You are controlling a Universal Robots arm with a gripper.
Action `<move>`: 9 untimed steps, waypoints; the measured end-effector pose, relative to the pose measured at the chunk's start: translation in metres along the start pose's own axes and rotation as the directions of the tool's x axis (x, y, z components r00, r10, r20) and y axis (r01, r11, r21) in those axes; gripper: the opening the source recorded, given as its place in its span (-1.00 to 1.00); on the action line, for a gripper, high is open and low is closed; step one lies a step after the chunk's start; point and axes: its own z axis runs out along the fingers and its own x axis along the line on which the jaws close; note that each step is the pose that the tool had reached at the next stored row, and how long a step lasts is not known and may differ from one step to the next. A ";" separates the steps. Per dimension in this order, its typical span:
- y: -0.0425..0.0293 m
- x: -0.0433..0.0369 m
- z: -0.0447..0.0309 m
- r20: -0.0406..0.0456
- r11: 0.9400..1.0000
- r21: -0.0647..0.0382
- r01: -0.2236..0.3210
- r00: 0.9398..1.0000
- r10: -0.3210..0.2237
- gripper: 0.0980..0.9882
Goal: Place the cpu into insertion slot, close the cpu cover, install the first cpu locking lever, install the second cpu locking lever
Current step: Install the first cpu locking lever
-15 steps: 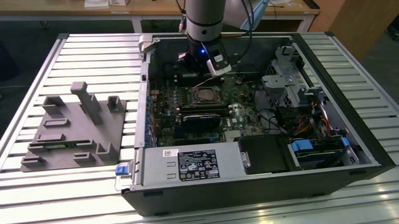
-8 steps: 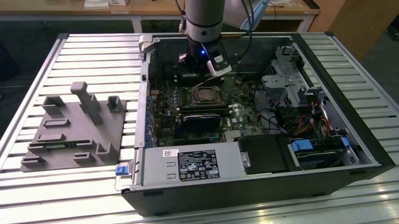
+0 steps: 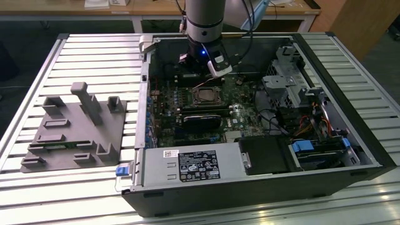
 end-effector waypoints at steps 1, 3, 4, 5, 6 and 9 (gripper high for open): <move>0.0000 0.0000 0.0000 0.000 1.000 0.000 0.000 1.000 0.000 -0.98; 0.0000 0.0000 0.0001 0.000 1.000 0.000 0.000 1.000 0.000 -0.98; 0.0000 0.0000 0.0000 0.000 1.000 0.000 0.000 1.000 0.000 -0.98; 0.0000 0.0000 0.0001 0.000 1.000 -0.001 0.000 1.000 0.000 -0.98; 0.0000 0.0000 0.0002 0.001 1.000 -0.001 0.000 1.000 0.000 -0.98; -0.0003 0.0003 0.0012 0.018 1.000 -0.004 0.004 1.000 -0.004 -0.98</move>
